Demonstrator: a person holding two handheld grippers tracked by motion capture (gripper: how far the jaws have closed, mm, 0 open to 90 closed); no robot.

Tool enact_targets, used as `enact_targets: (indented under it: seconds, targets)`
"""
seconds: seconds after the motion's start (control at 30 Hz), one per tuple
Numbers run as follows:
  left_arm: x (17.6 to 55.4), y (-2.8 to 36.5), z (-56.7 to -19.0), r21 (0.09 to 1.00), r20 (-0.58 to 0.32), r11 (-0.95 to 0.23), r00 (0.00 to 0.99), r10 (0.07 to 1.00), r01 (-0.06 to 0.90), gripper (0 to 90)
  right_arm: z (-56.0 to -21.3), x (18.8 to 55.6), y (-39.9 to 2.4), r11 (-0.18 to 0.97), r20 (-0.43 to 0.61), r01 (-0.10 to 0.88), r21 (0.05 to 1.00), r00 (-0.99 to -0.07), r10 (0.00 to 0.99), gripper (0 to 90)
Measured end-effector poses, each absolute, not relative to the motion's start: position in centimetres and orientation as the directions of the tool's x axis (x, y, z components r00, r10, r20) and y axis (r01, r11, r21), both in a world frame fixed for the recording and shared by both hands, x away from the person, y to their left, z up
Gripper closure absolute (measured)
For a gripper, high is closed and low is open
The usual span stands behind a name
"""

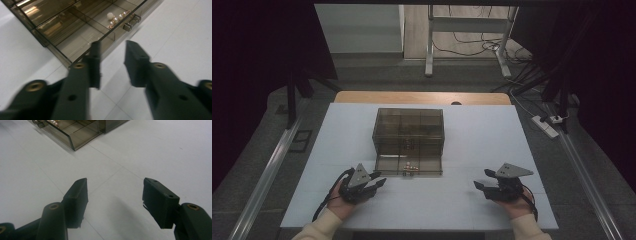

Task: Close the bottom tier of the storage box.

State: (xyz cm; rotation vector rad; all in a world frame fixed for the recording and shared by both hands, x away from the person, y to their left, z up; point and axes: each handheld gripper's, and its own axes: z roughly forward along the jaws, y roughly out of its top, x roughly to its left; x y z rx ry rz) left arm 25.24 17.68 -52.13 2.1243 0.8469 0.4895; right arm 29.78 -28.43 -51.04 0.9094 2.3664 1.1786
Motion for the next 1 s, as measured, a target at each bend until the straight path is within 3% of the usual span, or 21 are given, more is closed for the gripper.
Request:
enact_targets:
  seconds: [0.17,1.0]
  targets:
    - [25.6,17.0,-52.2,0.773,0.059,-0.486,0.716,0.695,0.407,88.8,-51.1,29.8,-28.4,0.452,-0.021,0.393,0.801,-0.735,0.677,36.1]
    - [28.4,13.3,-53.7,0.698,0.101,-0.582,0.748,0.656,0.417,88.8,-51.2,30.0,-28.4,0.464,-0.027,0.398,0.792,-0.735,0.677,36.1]
